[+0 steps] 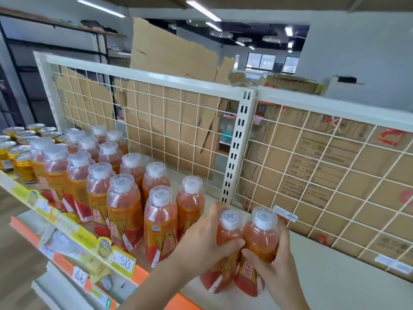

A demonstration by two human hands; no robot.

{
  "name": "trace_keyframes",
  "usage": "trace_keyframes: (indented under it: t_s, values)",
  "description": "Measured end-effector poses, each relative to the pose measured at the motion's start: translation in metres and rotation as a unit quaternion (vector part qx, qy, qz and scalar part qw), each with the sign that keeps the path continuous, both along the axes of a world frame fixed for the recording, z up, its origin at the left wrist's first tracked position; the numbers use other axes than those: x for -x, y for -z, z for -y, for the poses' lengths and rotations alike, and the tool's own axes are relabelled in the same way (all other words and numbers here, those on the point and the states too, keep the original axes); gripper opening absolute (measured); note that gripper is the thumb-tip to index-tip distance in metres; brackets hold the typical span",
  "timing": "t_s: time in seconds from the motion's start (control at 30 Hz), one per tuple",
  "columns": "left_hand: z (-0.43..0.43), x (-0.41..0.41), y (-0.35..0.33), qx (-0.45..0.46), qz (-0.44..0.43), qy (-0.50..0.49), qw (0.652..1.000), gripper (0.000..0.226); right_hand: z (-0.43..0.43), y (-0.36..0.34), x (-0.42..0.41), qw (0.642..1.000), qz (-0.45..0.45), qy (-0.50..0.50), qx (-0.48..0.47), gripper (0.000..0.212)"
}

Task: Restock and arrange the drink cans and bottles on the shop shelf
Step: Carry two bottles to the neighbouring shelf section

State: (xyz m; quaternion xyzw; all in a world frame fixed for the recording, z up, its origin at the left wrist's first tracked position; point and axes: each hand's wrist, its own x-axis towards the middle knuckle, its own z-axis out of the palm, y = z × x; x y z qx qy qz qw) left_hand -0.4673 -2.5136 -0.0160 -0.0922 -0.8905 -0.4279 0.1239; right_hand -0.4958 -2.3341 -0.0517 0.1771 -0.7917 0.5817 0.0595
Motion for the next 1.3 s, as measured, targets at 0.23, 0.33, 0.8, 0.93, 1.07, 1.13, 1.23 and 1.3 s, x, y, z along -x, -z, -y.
trace_keyframes:
  t_s: [0.23, 0.33, 0.8, 0.93, 1.07, 1.13, 1.23, 1.3]
  values:
    - [0.005, 0.02, -0.031, 0.061, 0.018, 0.045, 0.997, 0.041, -0.013, -0.013, 0.012, 0.999, 0.037, -0.01, -0.028, 0.083]
    - [0.007, 0.032, -0.041, 0.103, 0.029, 0.056, 0.993, 0.046, -0.02, -0.023, 0.021, 0.996, 0.05, -0.023, -0.068, 0.08]
    - [0.019, 0.074, -0.134, 0.058, -0.052, 0.07, 0.995, 0.033, -0.02, -0.081, 0.072, 0.998, -0.054, 0.032, -0.012, 0.07]
    - [0.054, 0.087, -0.167, -0.018, -0.082, 0.053, 0.995, 0.039, -0.017, -0.105, 0.083, 0.994, -0.102, 0.041, 0.014, 0.081]
    - [0.111, 0.105, -0.185, -0.049, -0.129, -0.002, 0.99, 0.064, -0.005, -0.118, 0.084, 0.991, -0.116, 0.06, 0.033, 0.053]
    - [0.142, 0.114, -0.189, -0.043, -0.132, -0.022, 0.99, 0.065, 0.006, -0.12, 0.084, 0.991, -0.112, 0.076, 0.012, 0.059]
    - [0.187, 0.129, -0.186, -0.03, -0.121, -0.042, 0.991, 0.063, 0.026, -0.118, 0.087, 0.988, -0.116, 0.101, -0.03, 0.092]
    - [0.215, 0.139, -0.183, -0.03, -0.119, -0.042, 0.992, 0.057, 0.043, -0.118, 0.09, 0.987, -0.115, 0.108, -0.034, 0.095]
